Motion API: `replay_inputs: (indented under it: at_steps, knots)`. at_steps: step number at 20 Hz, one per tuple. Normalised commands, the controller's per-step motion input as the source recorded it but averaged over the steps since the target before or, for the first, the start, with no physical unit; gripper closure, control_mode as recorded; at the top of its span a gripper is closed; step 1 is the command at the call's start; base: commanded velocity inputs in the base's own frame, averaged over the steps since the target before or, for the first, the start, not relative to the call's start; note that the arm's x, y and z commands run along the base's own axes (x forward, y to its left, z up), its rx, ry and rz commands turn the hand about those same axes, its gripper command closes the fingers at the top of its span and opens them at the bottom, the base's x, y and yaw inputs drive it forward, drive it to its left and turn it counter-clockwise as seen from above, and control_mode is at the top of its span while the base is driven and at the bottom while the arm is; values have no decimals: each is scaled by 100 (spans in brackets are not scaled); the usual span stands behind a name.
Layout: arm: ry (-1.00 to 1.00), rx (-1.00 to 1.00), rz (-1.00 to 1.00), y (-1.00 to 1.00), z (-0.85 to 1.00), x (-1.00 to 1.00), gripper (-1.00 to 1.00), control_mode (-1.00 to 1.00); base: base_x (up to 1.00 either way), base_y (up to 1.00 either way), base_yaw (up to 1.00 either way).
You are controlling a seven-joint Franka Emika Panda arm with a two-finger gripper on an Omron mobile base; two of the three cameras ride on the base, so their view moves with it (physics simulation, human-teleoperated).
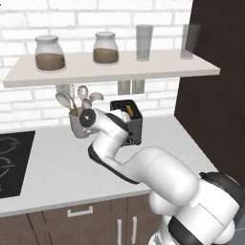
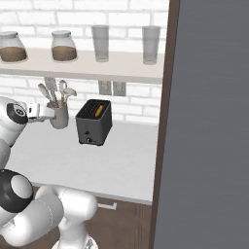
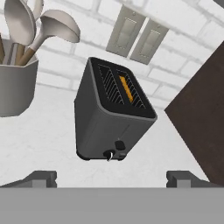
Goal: Start the toaster. Once the lever pops up, take the bread to the plate on the dining counter.
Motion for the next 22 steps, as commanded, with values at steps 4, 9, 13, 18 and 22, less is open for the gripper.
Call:
replay_inputs:
  at_steps: [4, 9, 13, 18, 22]
  knots:
    - [0, 0, 0, 0, 0, 0, -100, -100, 0, 0, 0]
    - [0, 0, 0, 0, 0, 0, -100, -100, 0, 0, 0]
    - [0, 0, 0, 0, 0, 0, -100, -100, 0, 0, 0]
    - [0, 0, 0, 0, 0, 0, -100, -100, 0, 0, 0]
    - [0, 0, 0, 0, 0, 0, -100, -100, 0, 0, 0]
